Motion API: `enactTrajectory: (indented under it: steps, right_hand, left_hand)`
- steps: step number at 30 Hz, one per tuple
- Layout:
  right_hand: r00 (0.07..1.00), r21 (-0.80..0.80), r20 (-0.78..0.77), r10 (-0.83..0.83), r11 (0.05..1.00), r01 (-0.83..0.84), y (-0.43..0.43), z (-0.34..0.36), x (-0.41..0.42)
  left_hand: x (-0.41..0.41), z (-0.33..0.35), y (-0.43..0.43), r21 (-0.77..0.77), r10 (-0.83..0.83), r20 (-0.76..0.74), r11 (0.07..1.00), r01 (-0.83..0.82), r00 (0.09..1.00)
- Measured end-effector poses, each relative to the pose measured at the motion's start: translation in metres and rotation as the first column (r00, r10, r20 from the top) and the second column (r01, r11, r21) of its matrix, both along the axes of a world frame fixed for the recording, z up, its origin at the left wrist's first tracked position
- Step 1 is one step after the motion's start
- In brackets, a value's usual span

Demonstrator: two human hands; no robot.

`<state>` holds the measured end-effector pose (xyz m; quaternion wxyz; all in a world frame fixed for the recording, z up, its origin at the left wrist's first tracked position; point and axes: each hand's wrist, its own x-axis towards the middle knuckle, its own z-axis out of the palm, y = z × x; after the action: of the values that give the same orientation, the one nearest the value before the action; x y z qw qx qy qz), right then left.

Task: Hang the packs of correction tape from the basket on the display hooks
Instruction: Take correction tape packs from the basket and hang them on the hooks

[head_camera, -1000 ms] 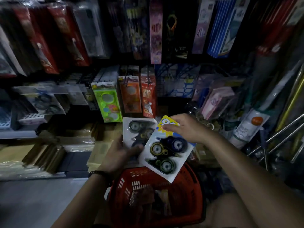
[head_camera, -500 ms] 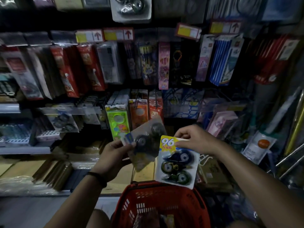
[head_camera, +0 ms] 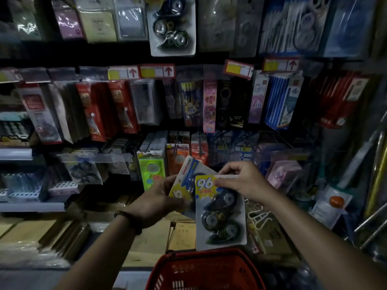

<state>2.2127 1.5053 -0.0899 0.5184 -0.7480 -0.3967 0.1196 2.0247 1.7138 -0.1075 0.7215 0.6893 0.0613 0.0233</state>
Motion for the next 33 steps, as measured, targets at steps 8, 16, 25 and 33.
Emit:
enactTrajectory:
  steps: [8,16,25,33]
  right_hand:
    - [0.997,0.086,-0.08,0.013,0.996,-0.006,0.01,0.011,0.008]
    - [0.994,0.189,-0.088,0.058,0.981,-0.04,0.042,0.051,0.013]
    - [0.986,0.444,-0.149,-0.078,0.886,0.137,0.086,0.111,0.008]
    - [0.972,0.371,0.121,0.204,0.898,-0.234,0.104,0.137,-0.01]
  left_hand:
    - [0.006,0.0,-0.006,-0.213,0.437,0.048,0.883,-0.418,0.898]
    - [0.021,0.047,-0.008,-0.251,0.504,0.102,0.847,-0.468,0.858]
    - [0.042,0.1,0.008,-0.16,0.565,0.301,0.824,-0.544,0.768]
    - [0.051,0.176,0.05,-0.127,0.608,0.475,0.763,-0.634,0.636]
